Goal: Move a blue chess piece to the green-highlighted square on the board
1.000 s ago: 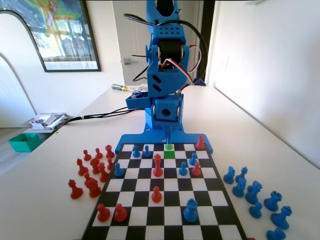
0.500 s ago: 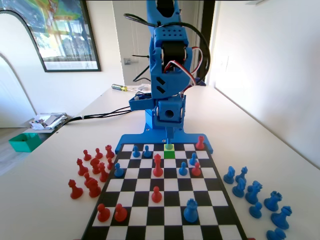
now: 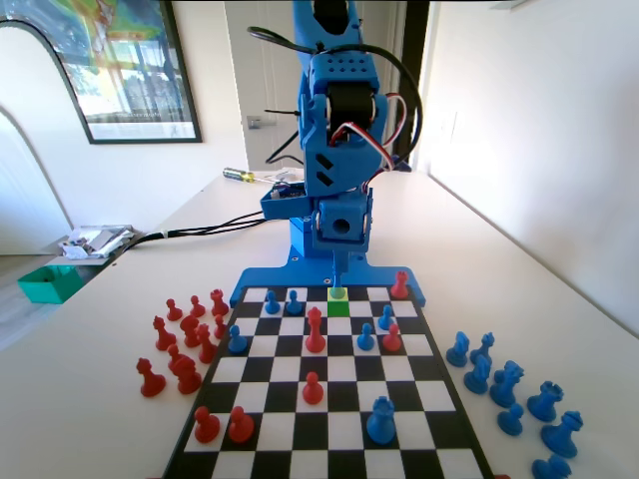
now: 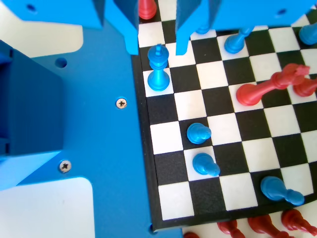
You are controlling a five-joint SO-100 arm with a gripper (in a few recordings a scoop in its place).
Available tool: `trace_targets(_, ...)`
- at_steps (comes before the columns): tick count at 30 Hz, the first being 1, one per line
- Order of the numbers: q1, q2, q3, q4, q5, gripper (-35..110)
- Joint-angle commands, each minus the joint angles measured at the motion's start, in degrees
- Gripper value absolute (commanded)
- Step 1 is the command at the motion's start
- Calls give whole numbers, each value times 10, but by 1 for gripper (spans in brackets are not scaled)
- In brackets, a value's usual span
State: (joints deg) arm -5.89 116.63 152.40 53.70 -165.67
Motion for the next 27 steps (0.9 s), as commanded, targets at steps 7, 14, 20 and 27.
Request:
trace_targets(7, 3, -18, 18, -50, -18, 13)
trace_targets(14, 5, -31, 37, -88, -25, 13)
trace_targets(20, 7, -33, 47, -103, -27, 8)
trace_targets(27, 8, -33, 48, -102, -31, 2)
